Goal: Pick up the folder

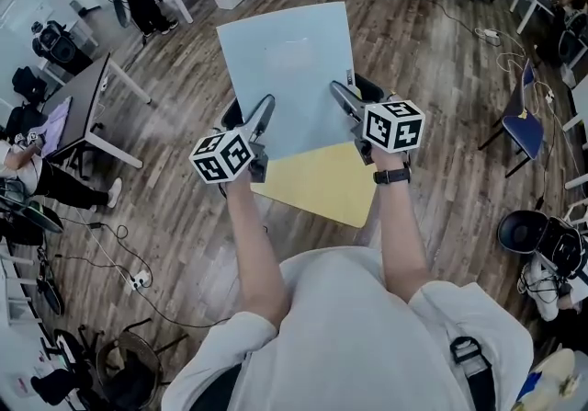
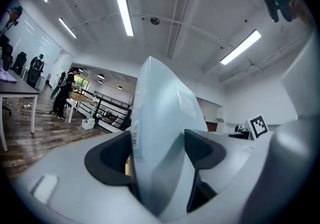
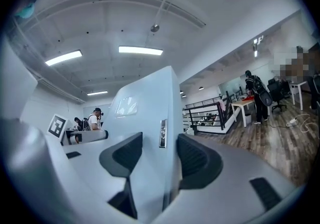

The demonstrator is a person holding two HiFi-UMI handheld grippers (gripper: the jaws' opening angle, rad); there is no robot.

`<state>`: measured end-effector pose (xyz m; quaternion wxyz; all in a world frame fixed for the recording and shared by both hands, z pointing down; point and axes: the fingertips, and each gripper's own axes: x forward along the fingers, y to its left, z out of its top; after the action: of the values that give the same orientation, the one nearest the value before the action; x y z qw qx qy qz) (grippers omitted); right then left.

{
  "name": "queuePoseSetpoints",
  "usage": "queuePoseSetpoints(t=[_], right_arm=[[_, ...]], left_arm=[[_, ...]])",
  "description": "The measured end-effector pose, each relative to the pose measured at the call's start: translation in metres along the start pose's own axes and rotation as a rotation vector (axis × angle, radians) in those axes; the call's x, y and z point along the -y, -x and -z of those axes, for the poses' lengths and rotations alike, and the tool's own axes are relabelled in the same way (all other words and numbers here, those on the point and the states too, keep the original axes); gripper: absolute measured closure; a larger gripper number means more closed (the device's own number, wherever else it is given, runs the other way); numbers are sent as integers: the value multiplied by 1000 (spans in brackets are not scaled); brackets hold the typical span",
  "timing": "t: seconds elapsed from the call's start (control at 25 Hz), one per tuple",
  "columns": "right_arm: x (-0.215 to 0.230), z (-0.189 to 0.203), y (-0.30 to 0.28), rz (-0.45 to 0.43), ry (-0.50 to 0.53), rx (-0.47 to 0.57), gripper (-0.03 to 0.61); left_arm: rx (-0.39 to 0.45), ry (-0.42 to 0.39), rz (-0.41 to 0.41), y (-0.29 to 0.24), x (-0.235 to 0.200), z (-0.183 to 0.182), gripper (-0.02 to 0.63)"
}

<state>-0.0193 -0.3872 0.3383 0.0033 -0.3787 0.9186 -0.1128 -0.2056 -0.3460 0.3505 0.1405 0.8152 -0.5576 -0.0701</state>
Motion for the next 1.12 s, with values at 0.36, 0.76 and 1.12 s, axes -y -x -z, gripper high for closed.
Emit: queuePoseSetpoints(t=[0.36, 0.76, 1.12], right_arm=[[-11, -23, 4, 1, 52, 48, 350], [-12, -41, 13, 24, 98, 86, 351], [-9, -51, 18, 34, 123, 102, 354]], left_arm=[[47, -53, 9, 7, 8, -26, 267], [78, -82, 32, 5, 20, -40, 267], [92, -99, 37, 1, 26, -47, 267]])
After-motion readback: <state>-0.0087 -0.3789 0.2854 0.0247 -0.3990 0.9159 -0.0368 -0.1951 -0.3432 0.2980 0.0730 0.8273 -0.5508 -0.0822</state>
